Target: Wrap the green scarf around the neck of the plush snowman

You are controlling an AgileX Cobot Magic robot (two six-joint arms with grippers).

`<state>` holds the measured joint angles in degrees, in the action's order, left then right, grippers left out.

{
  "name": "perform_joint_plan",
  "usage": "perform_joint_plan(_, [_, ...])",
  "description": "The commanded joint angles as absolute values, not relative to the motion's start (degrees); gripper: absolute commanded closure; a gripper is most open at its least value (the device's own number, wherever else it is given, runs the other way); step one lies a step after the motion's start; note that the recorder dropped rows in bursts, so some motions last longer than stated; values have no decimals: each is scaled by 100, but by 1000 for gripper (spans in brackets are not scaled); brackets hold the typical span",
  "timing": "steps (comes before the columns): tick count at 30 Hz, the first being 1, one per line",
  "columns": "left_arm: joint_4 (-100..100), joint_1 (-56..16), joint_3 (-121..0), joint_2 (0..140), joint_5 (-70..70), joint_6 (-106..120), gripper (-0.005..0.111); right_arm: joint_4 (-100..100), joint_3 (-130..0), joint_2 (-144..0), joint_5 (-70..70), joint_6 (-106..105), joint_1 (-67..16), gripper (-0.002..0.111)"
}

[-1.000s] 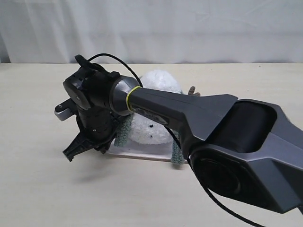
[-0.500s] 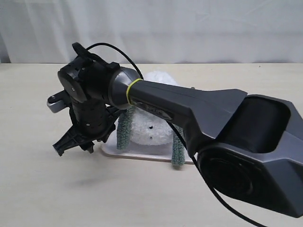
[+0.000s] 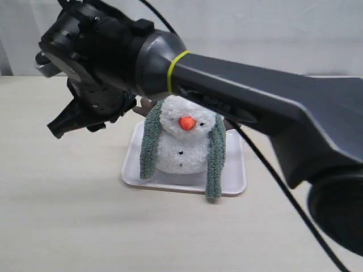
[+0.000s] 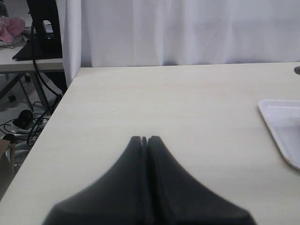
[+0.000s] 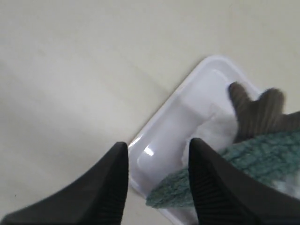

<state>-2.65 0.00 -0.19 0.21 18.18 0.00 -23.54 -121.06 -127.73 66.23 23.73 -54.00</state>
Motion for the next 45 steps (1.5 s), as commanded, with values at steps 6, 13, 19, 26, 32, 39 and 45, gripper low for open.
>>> perform_joint_plan(6, [-252,-3,0,0,1764,0,107,-3254,-9373,-10946,4343,4014,-5275,69])
perform_joint_plan(13, [-252,-3,0,0,1764,0,107,-4123,-7184,-9436,2471,5939,-5187,69])
perform_joint_plan(19, [-252,-3,0,0,1764,0,107,-4404,-6201,-9142,1909,6859,-5187,54])
perform_joint_plan(26, [-252,-3,0,0,1764,0,107,-3771,-6129,-9698,1541,6859,-5201,44])
perform_joint_plan(32, [-252,-3,0,0,1764,0,107,-3794,-6202,-10301,1407,7034,-5215,46])
perform_joint_plan(39, [-252,-3,0,0,1764,0,107,-3816,-6380,-10856,1506,7178,-5204,46])
perform_joint_plan(45, [-252,-3,0,0,1764,0,107,-3898,-6601,-11327,1505,7377,-5048,46])
